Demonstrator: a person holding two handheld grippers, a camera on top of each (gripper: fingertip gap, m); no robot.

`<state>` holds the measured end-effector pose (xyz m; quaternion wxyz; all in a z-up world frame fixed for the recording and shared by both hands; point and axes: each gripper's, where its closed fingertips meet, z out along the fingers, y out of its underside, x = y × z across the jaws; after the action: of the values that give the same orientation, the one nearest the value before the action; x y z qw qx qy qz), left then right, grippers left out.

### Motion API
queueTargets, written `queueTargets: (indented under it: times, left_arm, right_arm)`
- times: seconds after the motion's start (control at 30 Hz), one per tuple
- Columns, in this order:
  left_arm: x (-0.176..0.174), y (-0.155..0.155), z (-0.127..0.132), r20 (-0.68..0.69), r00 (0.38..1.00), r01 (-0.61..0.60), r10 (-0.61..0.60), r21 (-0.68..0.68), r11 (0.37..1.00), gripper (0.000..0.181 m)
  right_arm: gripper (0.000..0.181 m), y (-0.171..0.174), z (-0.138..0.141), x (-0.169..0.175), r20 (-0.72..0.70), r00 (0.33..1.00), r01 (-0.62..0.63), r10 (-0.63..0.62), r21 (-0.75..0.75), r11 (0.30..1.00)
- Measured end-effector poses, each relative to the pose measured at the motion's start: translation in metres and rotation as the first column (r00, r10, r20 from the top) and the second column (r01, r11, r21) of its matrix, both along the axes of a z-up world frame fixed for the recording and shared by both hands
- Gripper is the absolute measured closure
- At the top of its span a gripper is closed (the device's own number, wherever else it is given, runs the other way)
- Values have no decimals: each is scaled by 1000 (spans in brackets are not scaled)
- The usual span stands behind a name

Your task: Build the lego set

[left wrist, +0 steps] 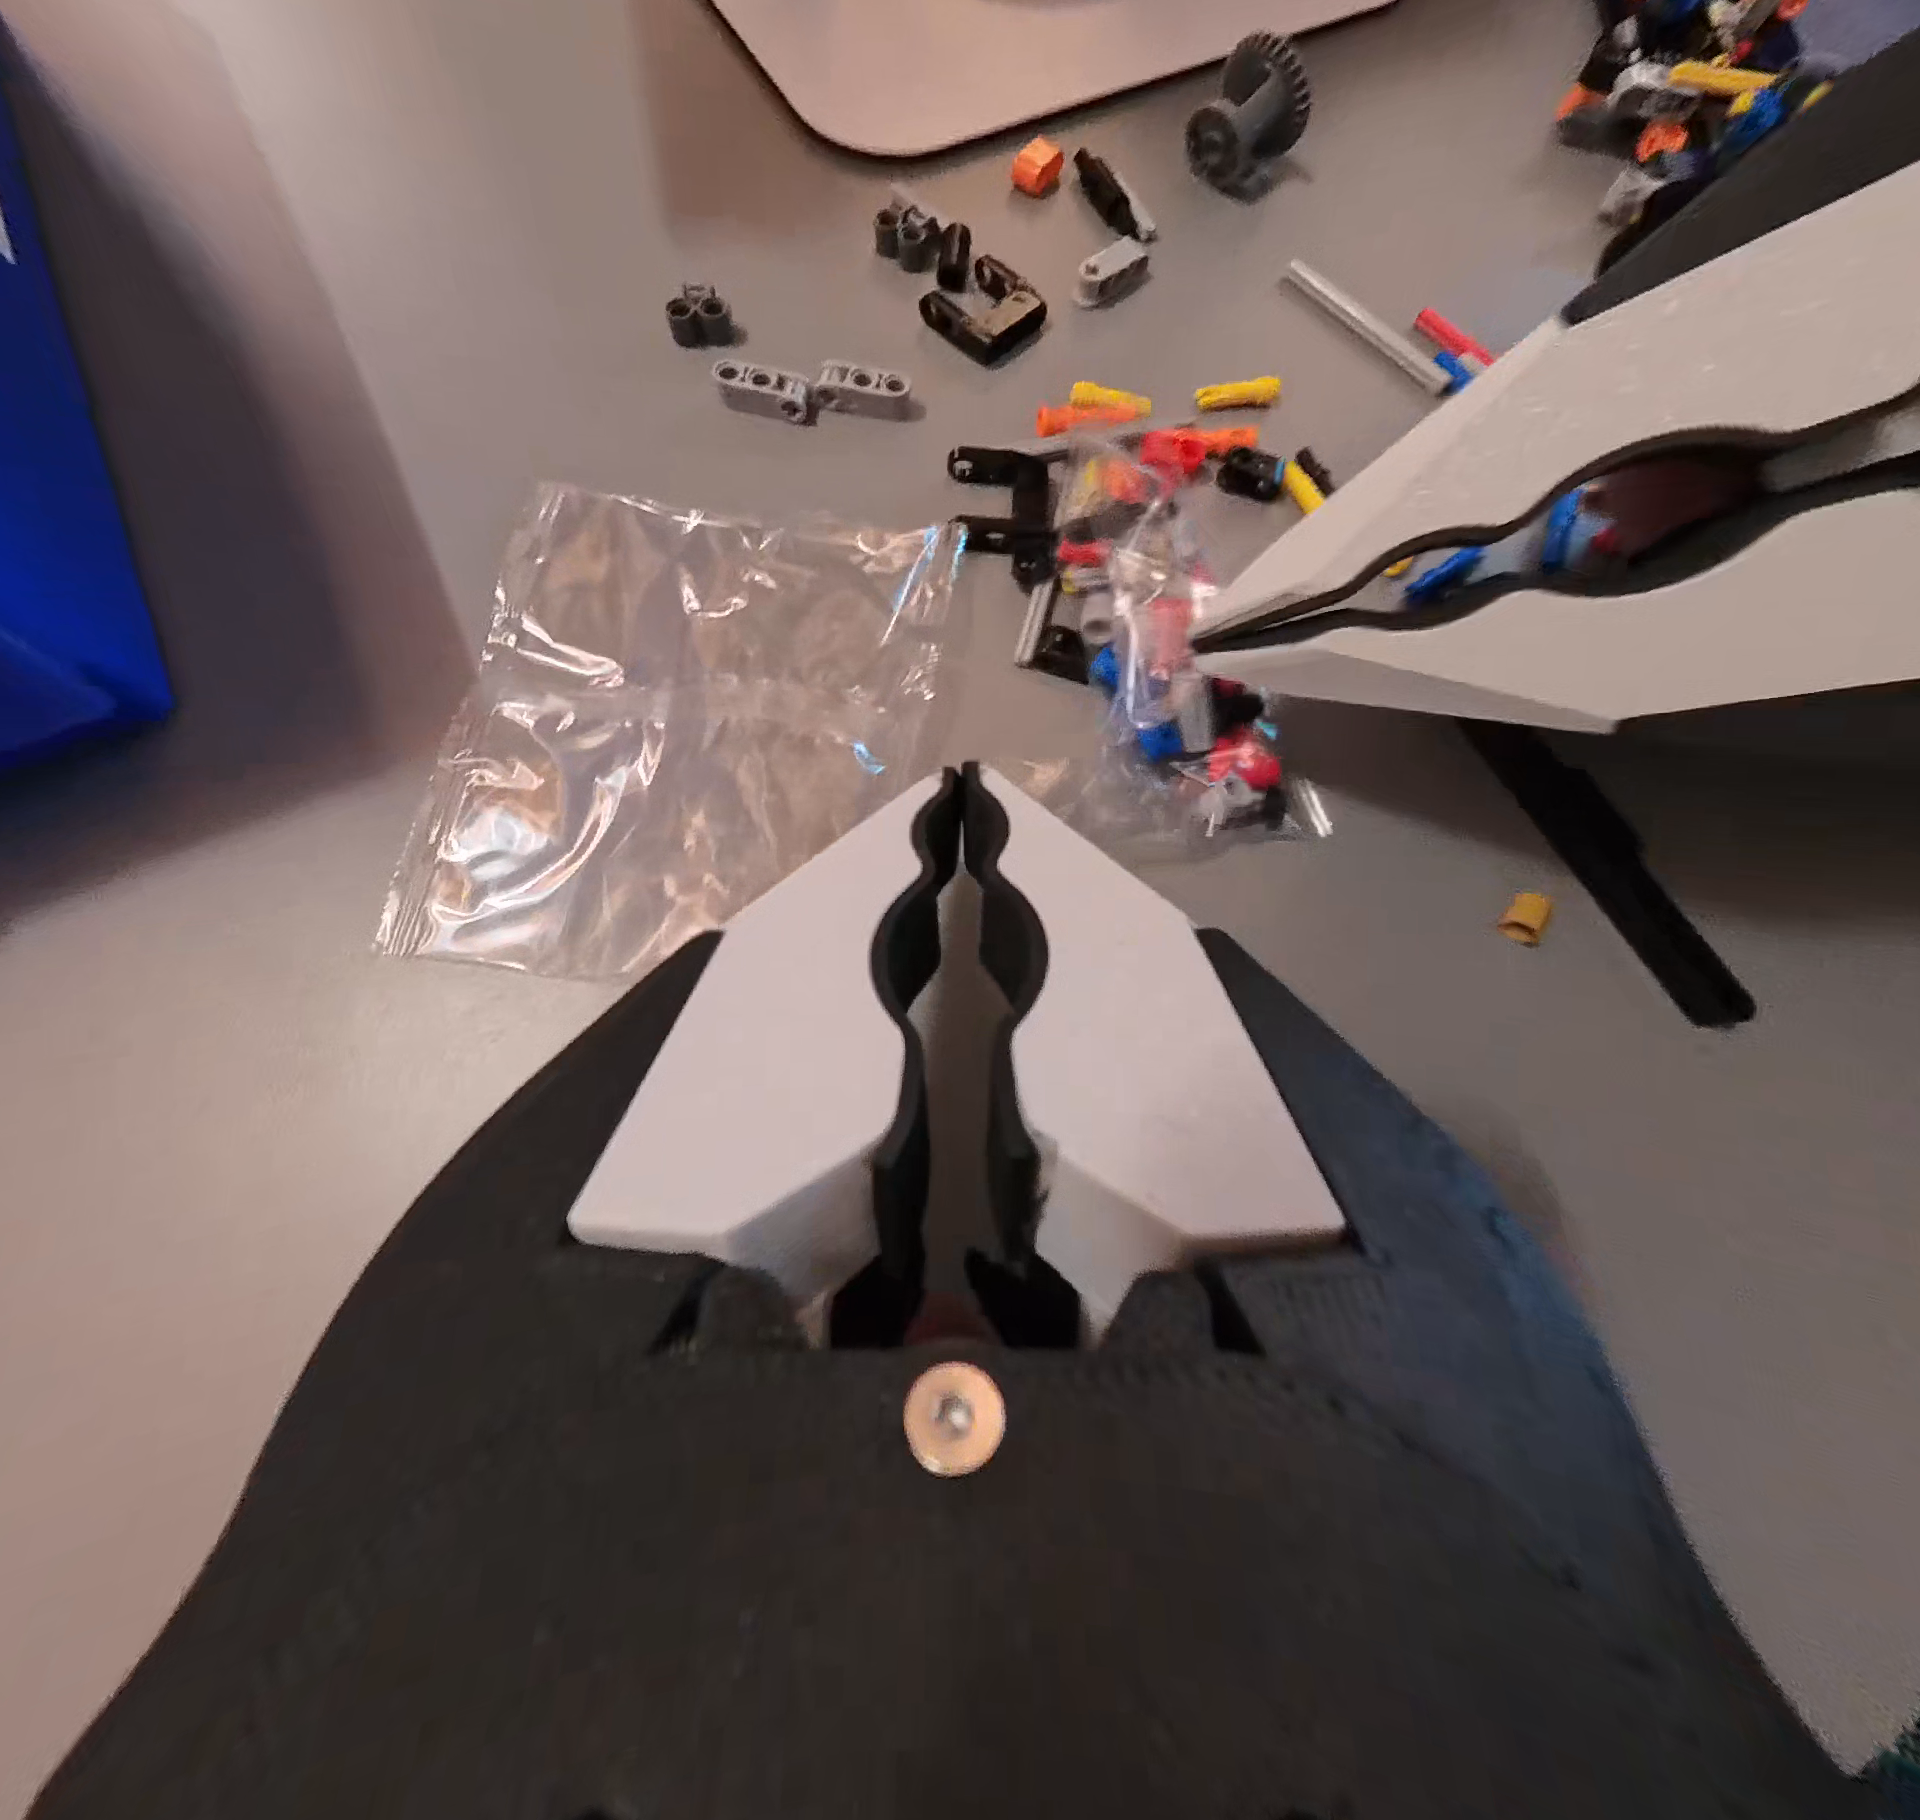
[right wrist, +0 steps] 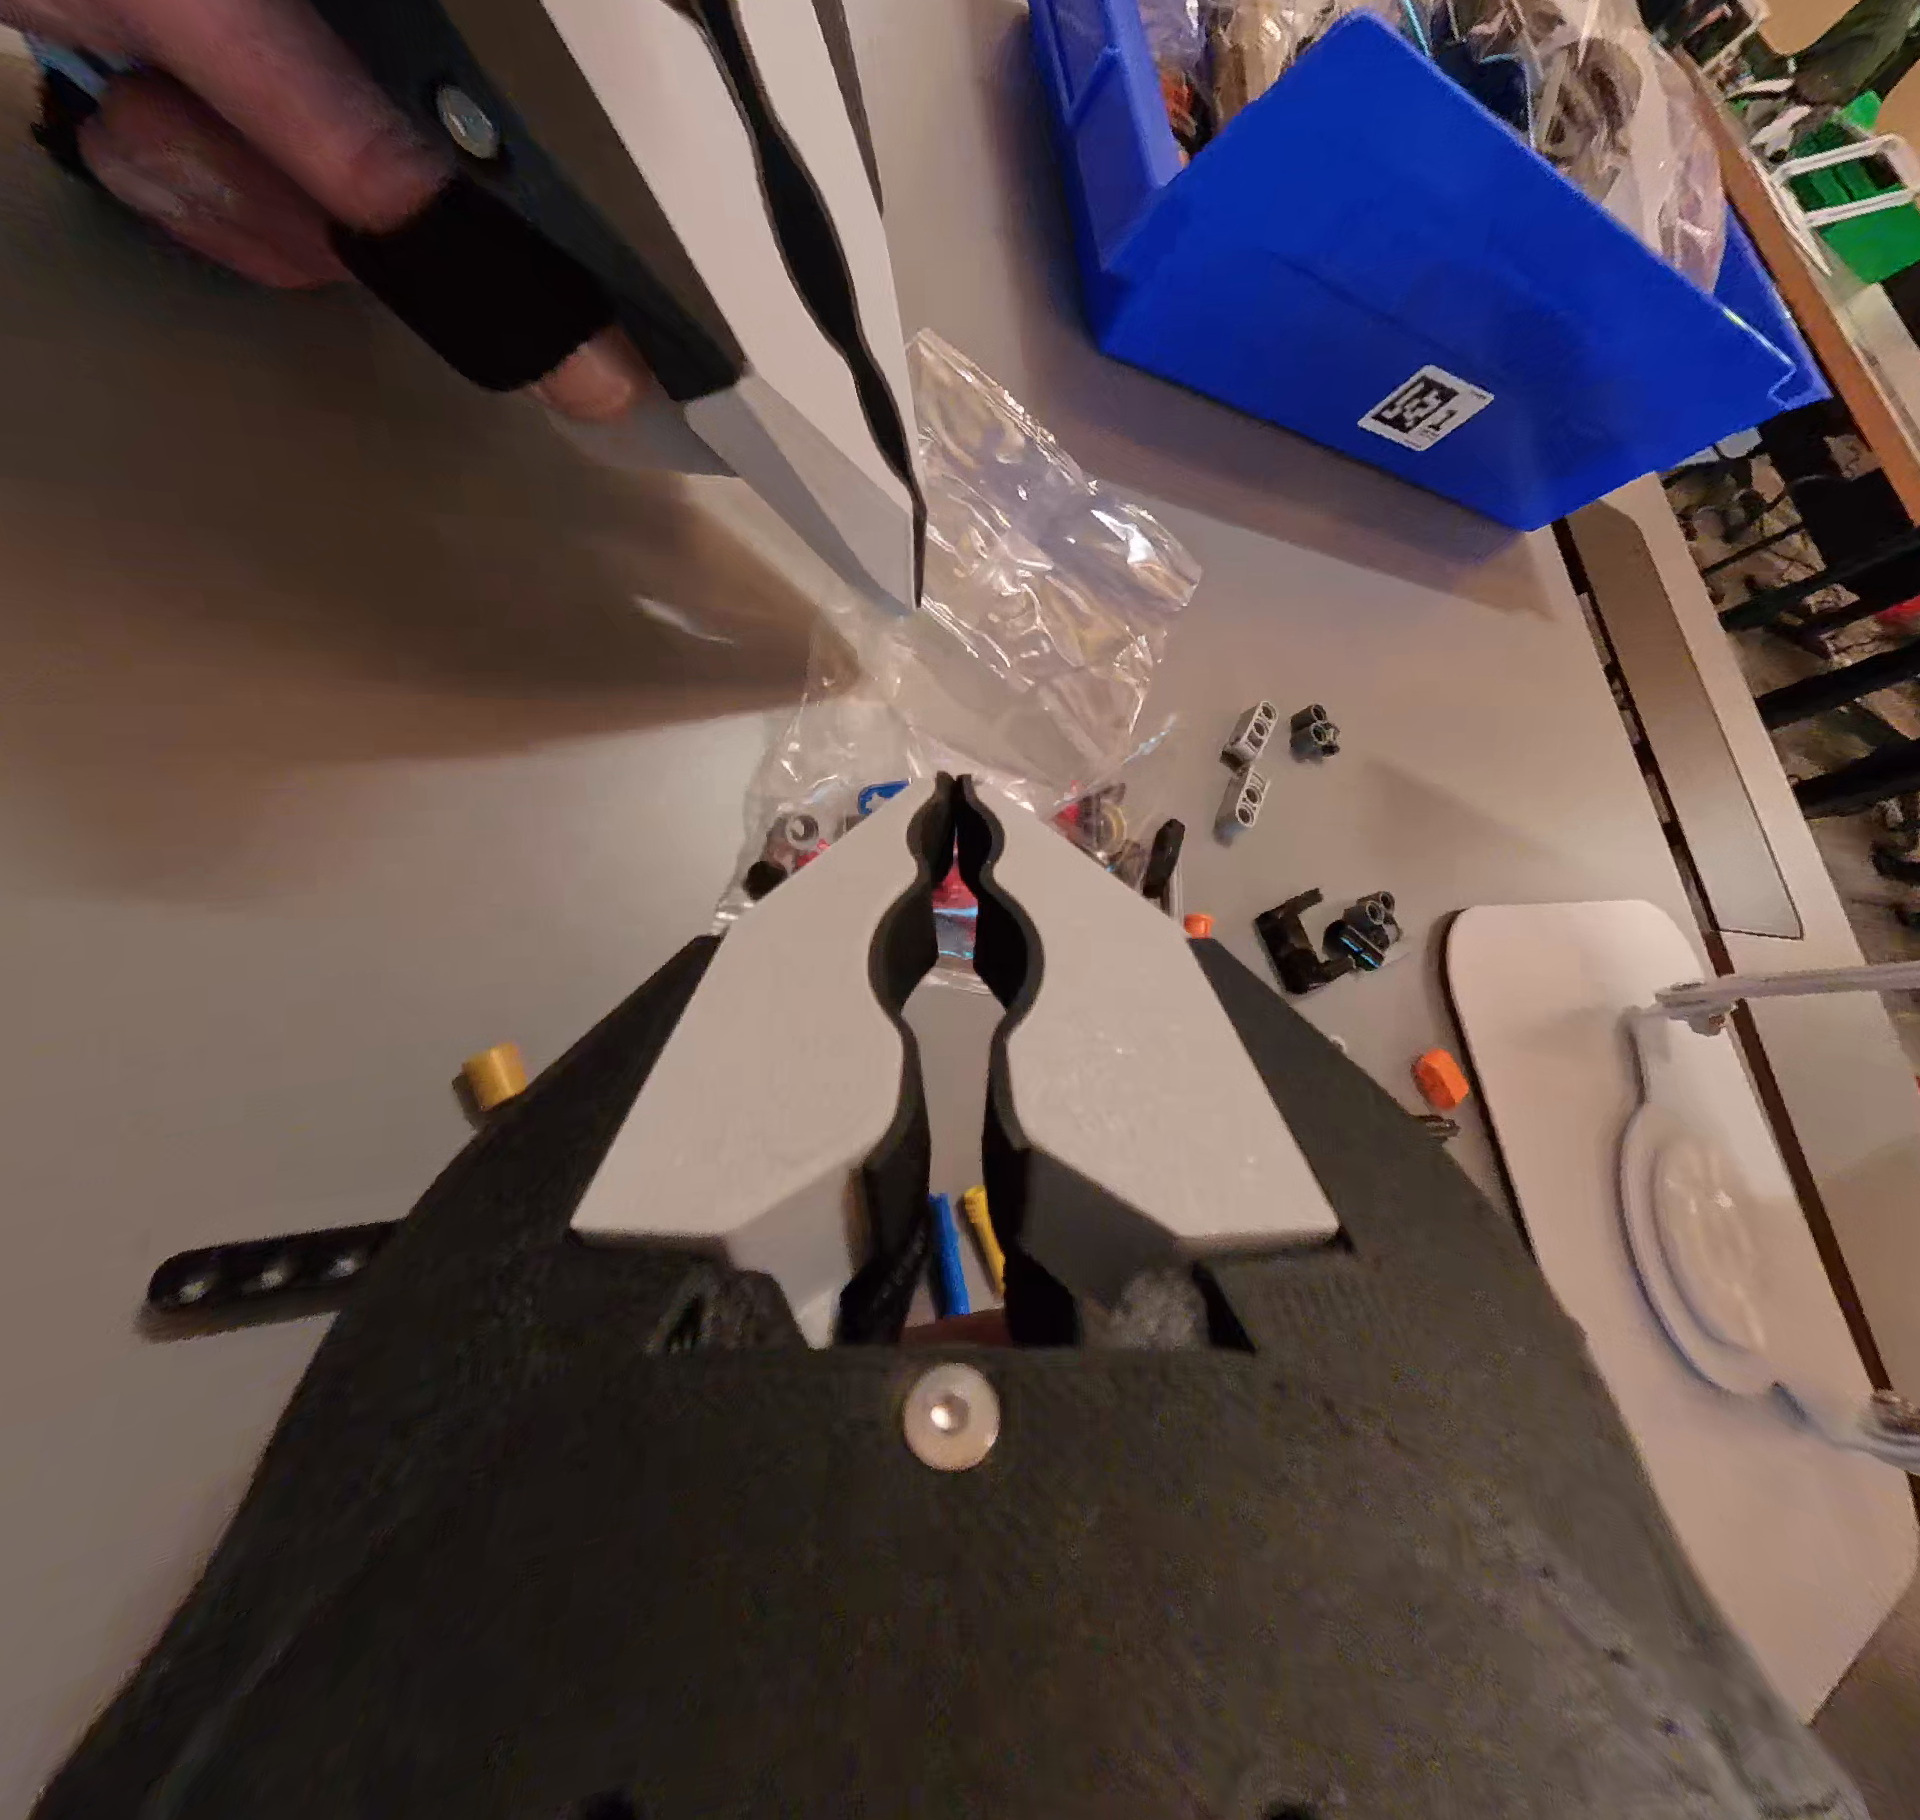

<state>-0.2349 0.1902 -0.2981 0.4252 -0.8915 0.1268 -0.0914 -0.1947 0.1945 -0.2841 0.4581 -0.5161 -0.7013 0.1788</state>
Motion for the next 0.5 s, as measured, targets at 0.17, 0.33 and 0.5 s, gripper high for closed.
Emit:
queueTargets:
  times: [0.17,0.33,0.5]
  left_arm:
    - [-13,-1,-3,-39,999,-19,19,-15,1000,181]
    - [-25,3,-5,-47,998,-48,47,-24,999,181]
    - [-30,4,-8,-66,996,-58,56,-40,998,181]
  right_arm:
    - [181,3,1,9,20,1000,1,-1,-15,1000]
    - [181,3,-3,20,45,999,4,-2,-35,999]
    - [181,3,-4,27,57,998,4,-2,-43,999]
